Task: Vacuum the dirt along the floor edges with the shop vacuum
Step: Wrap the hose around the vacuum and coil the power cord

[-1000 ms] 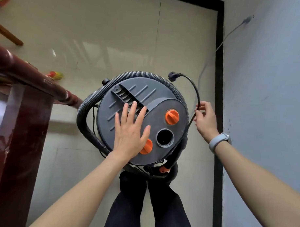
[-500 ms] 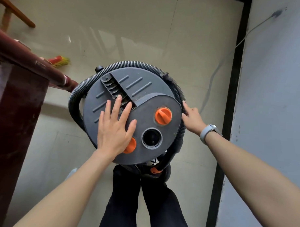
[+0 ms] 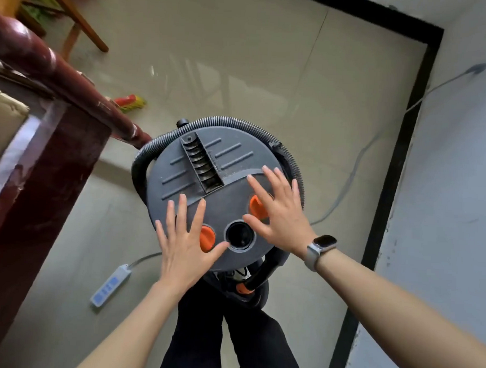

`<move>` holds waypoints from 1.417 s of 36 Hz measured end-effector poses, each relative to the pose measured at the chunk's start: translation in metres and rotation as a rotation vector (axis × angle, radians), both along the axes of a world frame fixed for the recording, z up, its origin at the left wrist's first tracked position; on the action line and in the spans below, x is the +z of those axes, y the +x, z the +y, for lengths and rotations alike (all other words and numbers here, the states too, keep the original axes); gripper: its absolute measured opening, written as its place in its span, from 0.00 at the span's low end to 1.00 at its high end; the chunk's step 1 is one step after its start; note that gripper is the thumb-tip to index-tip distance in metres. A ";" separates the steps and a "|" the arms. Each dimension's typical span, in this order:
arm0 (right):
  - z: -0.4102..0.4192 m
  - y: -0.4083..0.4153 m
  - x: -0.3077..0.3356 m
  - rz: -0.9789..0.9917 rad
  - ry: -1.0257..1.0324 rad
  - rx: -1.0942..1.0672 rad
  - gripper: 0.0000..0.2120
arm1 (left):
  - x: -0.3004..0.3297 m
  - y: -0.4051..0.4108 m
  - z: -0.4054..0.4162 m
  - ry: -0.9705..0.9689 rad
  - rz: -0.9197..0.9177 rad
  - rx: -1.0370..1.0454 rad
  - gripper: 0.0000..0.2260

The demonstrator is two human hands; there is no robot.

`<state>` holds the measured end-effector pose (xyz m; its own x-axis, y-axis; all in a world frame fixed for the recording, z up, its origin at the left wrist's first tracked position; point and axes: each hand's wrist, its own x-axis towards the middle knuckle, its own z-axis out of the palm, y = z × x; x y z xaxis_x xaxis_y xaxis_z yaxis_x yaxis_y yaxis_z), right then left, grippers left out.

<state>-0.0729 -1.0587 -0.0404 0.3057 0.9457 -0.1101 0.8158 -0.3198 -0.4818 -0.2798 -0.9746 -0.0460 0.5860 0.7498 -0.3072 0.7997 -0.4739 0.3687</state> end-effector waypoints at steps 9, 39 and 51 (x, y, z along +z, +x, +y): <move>-0.007 -0.020 -0.018 -0.266 -0.163 0.251 0.45 | -0.005 -0.021 0.018 -0.074 0.011 -0.157 0.64; 0.106 0.041 0.024 -0.069 -0.292 -0.405 0.32 | 0.039 0.114 0.121 -0.277 -0.407 0.108 0.24; 0.201 0.023 -0.014 -0.140 -0.330 -0.466 0.34 | -0.004 0.118 0.258 -0.076 -0.015 -0.252 0.27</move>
